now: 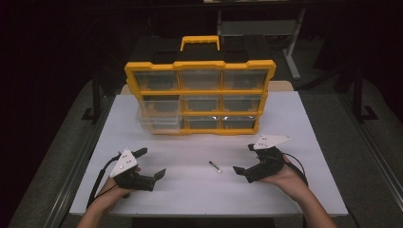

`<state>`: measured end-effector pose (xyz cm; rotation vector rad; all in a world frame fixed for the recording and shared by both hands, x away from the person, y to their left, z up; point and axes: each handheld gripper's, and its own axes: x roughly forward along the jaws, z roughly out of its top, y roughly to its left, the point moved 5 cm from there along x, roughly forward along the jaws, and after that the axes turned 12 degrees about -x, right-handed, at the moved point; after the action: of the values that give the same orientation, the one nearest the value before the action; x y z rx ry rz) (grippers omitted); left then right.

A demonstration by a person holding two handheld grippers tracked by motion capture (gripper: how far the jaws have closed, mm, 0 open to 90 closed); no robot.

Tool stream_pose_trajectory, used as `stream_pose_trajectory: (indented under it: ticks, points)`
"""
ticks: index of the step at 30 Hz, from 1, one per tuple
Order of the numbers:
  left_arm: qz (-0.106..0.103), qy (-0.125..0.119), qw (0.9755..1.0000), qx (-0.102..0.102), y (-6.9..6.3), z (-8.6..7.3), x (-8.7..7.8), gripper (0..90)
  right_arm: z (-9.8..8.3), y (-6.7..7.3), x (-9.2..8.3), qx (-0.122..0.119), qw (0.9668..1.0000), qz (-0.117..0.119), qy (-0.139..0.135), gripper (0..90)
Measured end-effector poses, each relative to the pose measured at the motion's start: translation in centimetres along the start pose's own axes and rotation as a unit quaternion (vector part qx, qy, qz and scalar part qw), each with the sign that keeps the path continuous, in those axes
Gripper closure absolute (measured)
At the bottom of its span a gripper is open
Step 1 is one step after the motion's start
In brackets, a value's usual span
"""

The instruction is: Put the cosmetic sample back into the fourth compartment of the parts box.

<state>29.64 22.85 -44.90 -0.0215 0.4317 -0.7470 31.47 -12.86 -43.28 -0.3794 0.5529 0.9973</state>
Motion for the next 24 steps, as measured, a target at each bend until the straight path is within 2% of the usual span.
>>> stream_pose_trajectory:
  ticks: [3,9,17,24]
  points:
    - [-0.001,0.001,1.0,-0.001,-0.1,0.0,0.1,0.0,0.4,0.0,0.3,-0.006,1.0,0.001,0.005,1.0]
    - [-0.002,0.003,1.0,0.003,-0.2,0.0,0.1,0.0,0.9,-0.2,0.9,-0.001,0.9999,0.002,0.014,1.0]
    - [-0.003,0.005,1.0,0.001,-0.2,-0.1,0.2,0.0,1.8,-0.4,1.5,-0.017,0.9997,0.0,0.015,2.4]
    - [-0.002,0.007,1.0,0.001,-0.1,-0.1,0.2,0.0,2.6,-0.6,2.1,-0.017,0.9997,0.004,0.02,2.5]
